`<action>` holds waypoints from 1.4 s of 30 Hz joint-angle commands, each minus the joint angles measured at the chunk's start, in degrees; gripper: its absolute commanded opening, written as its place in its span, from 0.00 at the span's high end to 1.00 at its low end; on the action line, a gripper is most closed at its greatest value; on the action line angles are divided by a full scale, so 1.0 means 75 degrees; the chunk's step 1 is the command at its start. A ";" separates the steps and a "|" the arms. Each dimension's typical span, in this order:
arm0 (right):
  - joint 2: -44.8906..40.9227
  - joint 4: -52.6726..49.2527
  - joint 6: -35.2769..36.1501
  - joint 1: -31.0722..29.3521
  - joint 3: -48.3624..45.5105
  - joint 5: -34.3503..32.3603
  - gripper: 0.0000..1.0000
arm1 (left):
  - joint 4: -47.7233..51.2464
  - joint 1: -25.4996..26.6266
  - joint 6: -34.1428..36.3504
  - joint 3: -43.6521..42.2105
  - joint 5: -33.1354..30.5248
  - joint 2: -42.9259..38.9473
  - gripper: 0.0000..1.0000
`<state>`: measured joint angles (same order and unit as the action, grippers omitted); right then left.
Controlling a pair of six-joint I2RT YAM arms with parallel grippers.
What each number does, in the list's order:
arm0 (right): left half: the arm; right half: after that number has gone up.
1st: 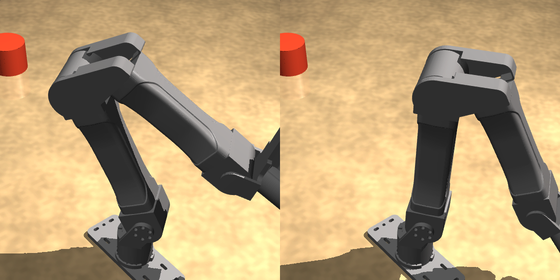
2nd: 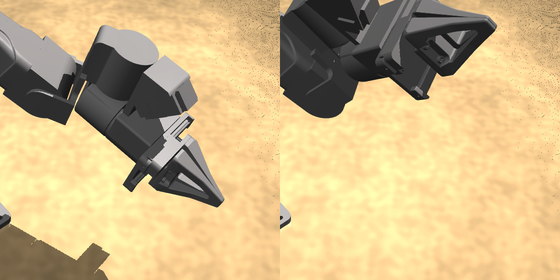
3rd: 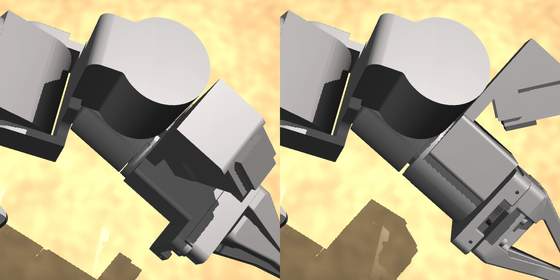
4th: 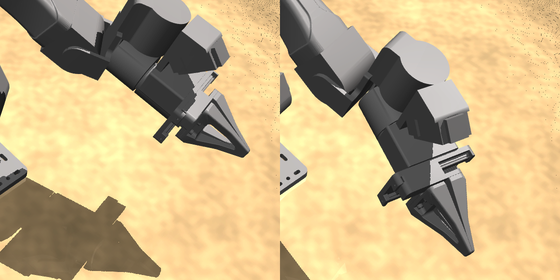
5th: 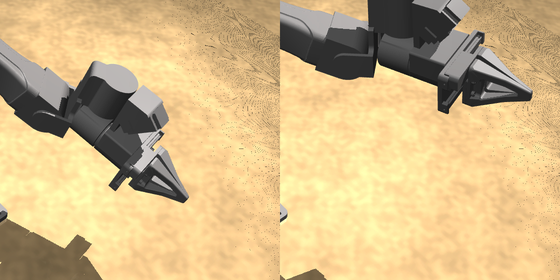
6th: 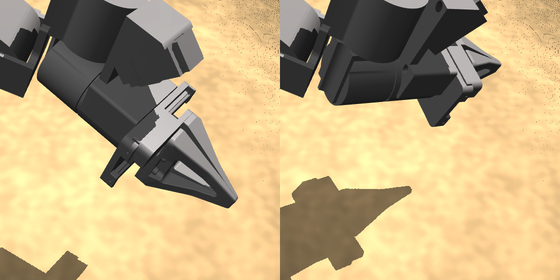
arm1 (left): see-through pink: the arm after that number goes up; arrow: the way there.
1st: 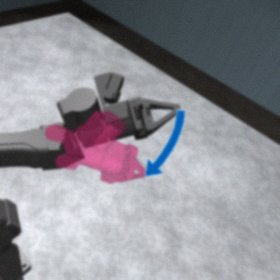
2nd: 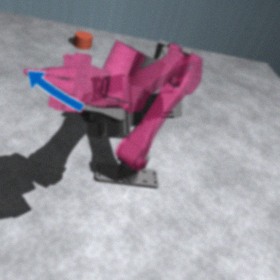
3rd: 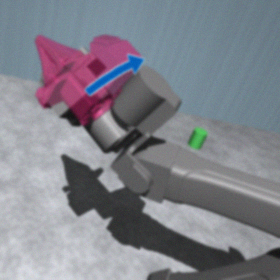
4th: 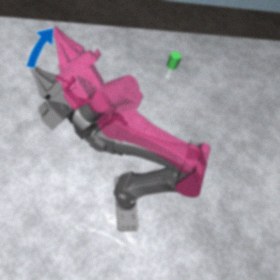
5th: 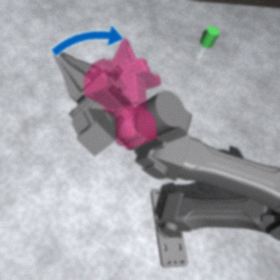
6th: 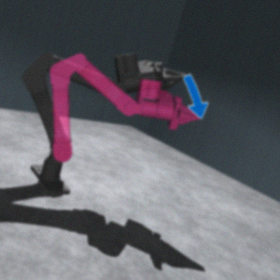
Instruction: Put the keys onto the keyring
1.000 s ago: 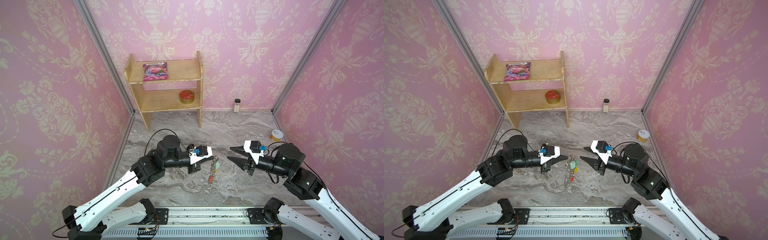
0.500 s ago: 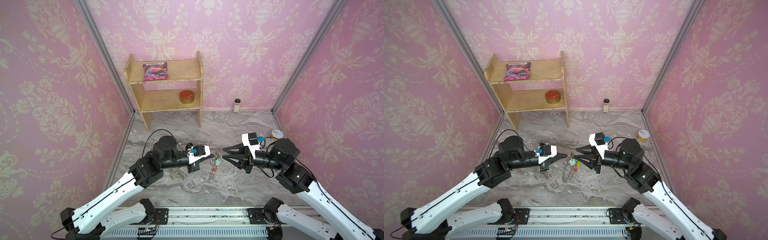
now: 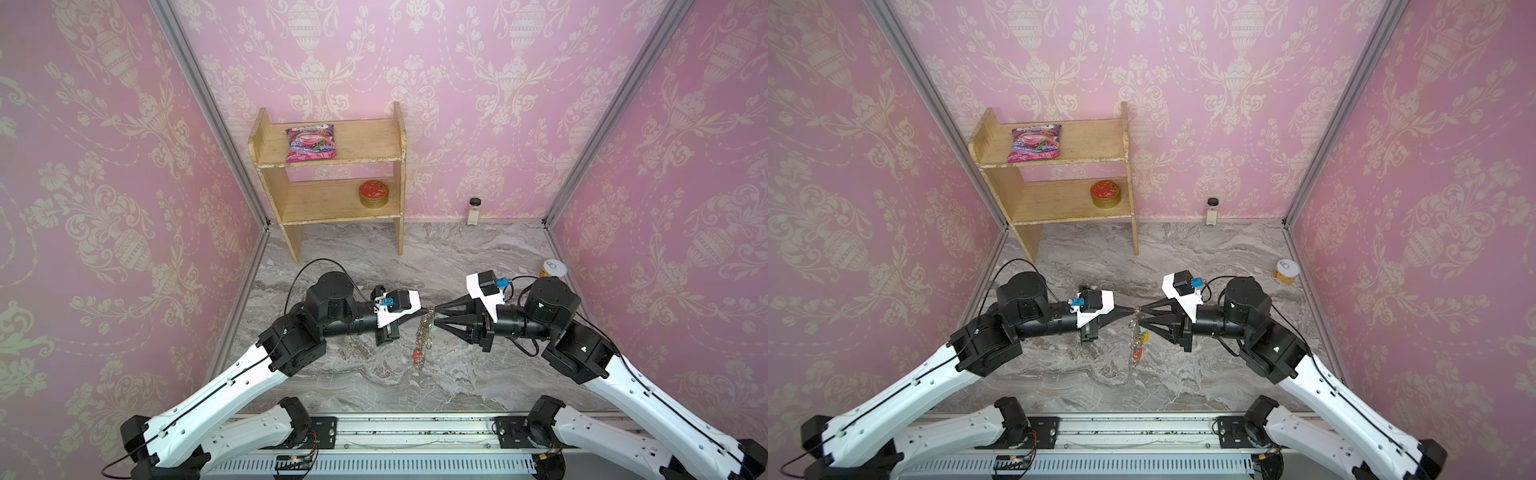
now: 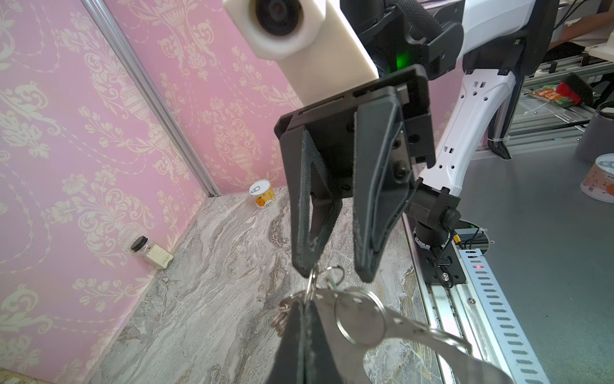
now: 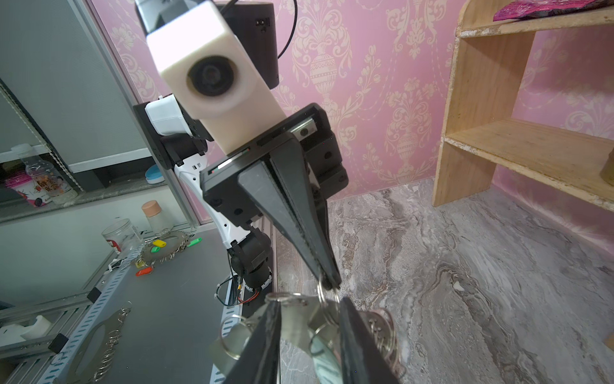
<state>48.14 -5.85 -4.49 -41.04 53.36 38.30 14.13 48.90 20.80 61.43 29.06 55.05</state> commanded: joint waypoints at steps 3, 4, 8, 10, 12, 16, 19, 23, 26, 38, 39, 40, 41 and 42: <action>0.0079 -0.0038 0.0239 -0.0083 -0.0046 -0.0161 0.70 | -0.0494 -0.0035 -0.0195 -0.0022 -0.0086 -0.0190 1.00; 0.0094 -0.0029 0.0247 -0.0083 -0.0055 -0.0182 0.71 | -0.0499 -0.0038 -0.0198 -0.0022 -0.0079 -0.0207 1.00; 0.0136 -0.0029 0.0288 -0.0083 -0.0061 -0.0267 0.73 | -0.0495 -0.0037 -0.0198 -0.0014 -0.0043 -0.0213 1.00; 0.0156 -0.0029 0.0284 -0.0083 -0.0069 -0.0288 0.75 | -0.0502 -0.0040 -0.0217 -0.0023 -0.0036 -0.0226 1.00; 0.0143 -0.0017 0.0295 -0.0086 -0.0072 -0.0321 0.76 | -0.0510 -0.0034 -0.0230 -0.0022 -0.0049 -0.0232 1.00; 0.0130 -0.0017 0.0309 -0.0095 -0.0101 -0.0350 0.80 | -0.0513 -0.0040 -0.0230 -0.0034 -0.0053 -0.0261 1.00; 0.0120 0.0000 0.0319 -0.0095 -0.0119 -0.0360 0.82 | -0.0523 -0.0039 -0.0236 -0.0027 -0.0054 -0.0266 1.00; 0.0094 0.0061 0.0341 -0.0112 -0.0140 -0.0362 0.84 | -0.0504 -0.0034 -0.0251 -0.0034 -0.0019 -0.0250 1.00; 0.0067 0.0141 0.0331 -0.0130 -0.0172 -0.0367 0.84 | -0.0499 -0.0034 -0.0245 -0.0032 -0.0001 -0.0238 1.00; -0.0088 0.0410 0.0316 -0.0130 -0.0305 -0.0589 0.95 | -0.0456 -0.0040 -0.0277 -0.0022 0.0051 -0.0237 1.00; -0.0090 0.0405 0.0347 -0.0138 -0.0309 -0.0595 0.97 | -0.0459 -0.0039 -0.0275 -0.0021 0.0057 -0.0234 1.00; -0.0102 0.0416 0.0361 -0.0141 -0.0307 -0.0590 1.00 | -0.0448 -0.0031 -0.0276 -0.0016 0.0055 -0.0226 1.00; -0.0105 0.0408 0.0381 -0.0133 -0.0313 -0.0572 1.00 | -0.0438 -0.0039 -0.0271 -0.0023 0.0054 -0.0209 1.00; -0.0114 0.0405 0.0388 -0.0144 -0.0297 -0.0581 1.00 | -0.0434 -0.0039 -0.0277 -0.0022 0.0051 -0.0203 1.00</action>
<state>48.60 -3.66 -2.57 -41.78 51.75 34.06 13.74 48.90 19.81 61.36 29.32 54.26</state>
